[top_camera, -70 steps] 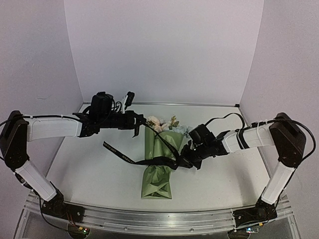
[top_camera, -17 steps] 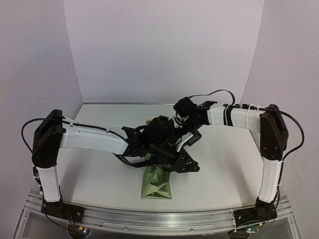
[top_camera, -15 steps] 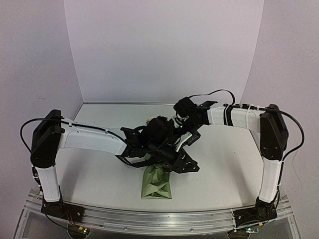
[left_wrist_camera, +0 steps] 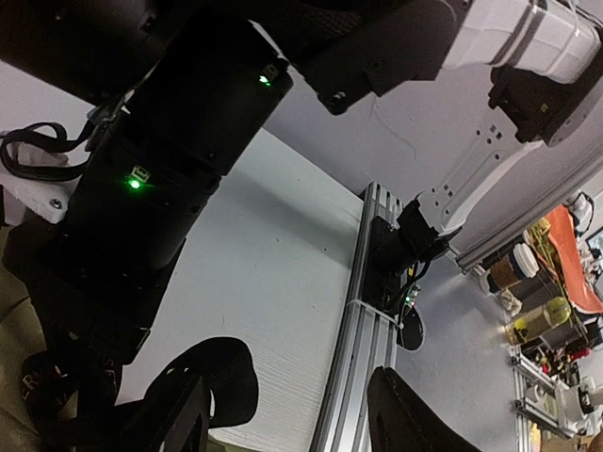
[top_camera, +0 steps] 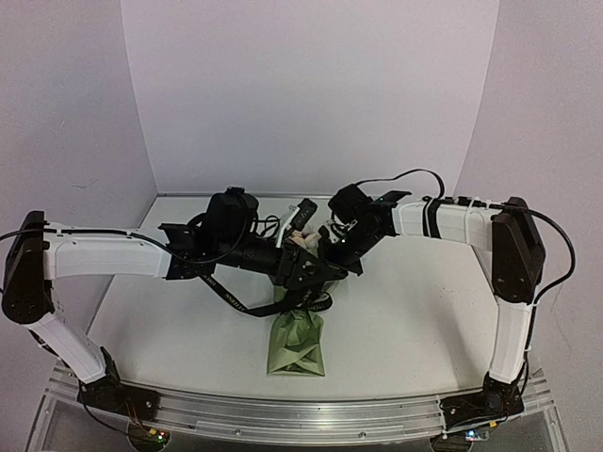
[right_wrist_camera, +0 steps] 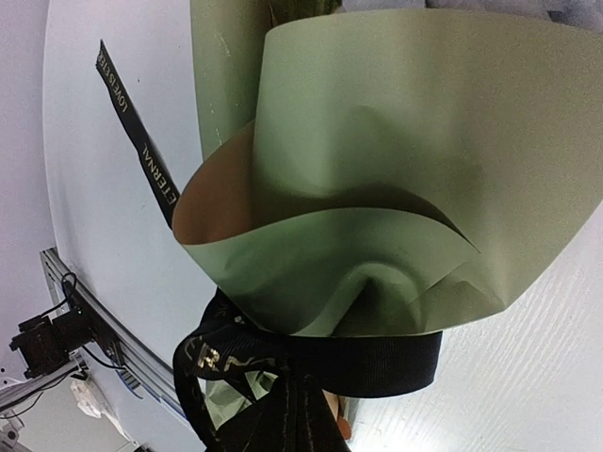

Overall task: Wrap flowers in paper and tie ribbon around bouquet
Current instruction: Cross the half-tied ribbon over the folded bouquet.

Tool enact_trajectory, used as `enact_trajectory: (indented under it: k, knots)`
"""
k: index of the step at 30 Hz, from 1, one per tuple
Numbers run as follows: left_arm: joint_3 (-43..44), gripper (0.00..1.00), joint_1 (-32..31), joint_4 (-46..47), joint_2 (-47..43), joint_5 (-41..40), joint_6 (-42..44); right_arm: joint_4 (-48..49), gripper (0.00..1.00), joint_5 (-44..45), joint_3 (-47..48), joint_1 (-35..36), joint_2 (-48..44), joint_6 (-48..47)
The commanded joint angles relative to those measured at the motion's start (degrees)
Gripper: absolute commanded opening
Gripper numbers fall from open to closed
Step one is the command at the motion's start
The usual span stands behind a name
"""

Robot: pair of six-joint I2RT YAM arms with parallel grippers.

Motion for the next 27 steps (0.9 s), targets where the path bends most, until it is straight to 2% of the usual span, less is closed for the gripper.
enact_trajectory:
  k: [1,4,6,10,14,19,21,27]
  knots:
    - [6.07,0.37,-2.17,-6.55,3.74,5.48,4.40,-0.19,0.00,0.81,0.48,-0.02,-2.33,-1.32]
    - [12.35,0.21,-5.09,-10.85,9.55,7.74,7.09,-0.23,0.00,1.02,0.10,-0.02,-2.38,-1.54]
    - [18.58,0.20,-7.88,-16.18,13.18,7.94,10.35,-0.23,0.00,0.99,0.11,-0.02,-2.14,-1.51]
    - [29.10,0.37,-12.66,-26.95,21.17,6.93,16.99,-0.23,0.00,0.72,0.64,-0.02,-1.37,-1.45]
    - [34.32,0.54,-14.16,-28.15,24.24,5.79,17.85,-0.23,0.00,0.48,1.35,0.05,-0.69,-1.35]
    - [38.05,0.64,-14.79,-28.17,26.13,5.46,18.00,-0.31,0.00,0.61,1.47,-0.02,-0.29,-1.21]
    - [38.50,0.74,-14.85,-27.26,26.11,5.77,17.67,-0.32,0.00,0.53,1.49,-0.01,-0.04,-1.13]
    - [39.43,0.77,-15.21,-24.30,26.24,6.85,16.53,-0.32,0.00,0.59,1.43,0.06,0.06,-1.02]
